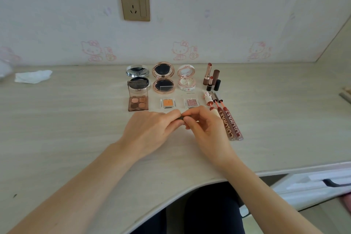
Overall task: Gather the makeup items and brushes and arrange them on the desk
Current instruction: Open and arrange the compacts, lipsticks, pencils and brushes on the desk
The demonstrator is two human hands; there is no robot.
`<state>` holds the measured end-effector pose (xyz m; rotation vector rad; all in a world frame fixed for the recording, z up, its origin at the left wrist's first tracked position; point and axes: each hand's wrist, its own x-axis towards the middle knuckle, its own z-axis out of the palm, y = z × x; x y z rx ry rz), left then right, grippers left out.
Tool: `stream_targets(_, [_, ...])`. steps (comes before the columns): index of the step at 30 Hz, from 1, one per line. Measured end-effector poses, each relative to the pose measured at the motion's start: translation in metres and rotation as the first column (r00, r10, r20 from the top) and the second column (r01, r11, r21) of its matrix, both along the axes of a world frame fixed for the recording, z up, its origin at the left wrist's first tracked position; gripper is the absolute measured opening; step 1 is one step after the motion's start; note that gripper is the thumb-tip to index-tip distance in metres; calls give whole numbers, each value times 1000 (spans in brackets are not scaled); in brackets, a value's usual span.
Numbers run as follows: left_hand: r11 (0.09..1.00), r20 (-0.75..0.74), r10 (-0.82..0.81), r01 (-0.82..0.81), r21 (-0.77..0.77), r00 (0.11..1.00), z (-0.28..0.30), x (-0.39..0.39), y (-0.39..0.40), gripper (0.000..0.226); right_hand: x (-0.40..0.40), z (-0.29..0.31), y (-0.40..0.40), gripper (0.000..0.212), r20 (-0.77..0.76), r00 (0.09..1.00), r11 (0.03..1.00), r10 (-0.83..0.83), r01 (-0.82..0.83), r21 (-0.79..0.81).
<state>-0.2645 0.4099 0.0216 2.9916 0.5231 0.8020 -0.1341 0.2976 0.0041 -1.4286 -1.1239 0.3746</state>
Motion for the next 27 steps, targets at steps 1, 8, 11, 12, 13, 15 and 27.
stream_targets(1, [999,-1,-1,1,-32,1000,0,0,0,51,0,0,0,17,6,1000,1000,-3,3,-2])
stream_targets(8, [993,-7,35,-36,-111,999,-2,-2,10,57,-1,1,-1,22,8,1000,1000,-14,14,22])
stream_targets(11, [990,-33,82,-85,-111,996,-2,-2,10,57,2,-1,0,22,0,999,999,-46,46,11])
stream_targets(12, [990,-39,85,-89,-109,996,-2,-2,9,57,2,-2,1,22,3,998,998,-55,55,4])
stream_targets(13, [990,-34,82,-85,-110,996,-1,-2,8,55,2,-2,1,23,9,998,998,-64,64,0])
stream_targets(15, [991,8,59,-58,-117,998,0,-2,6,46,1,-2,1,27,29,994,995,-102,102,1])
stream_targets(27, [964,160,52,-8,-265,986,-2,2,5,15,13,3,-20,26,154,924,935,-351,353,13])
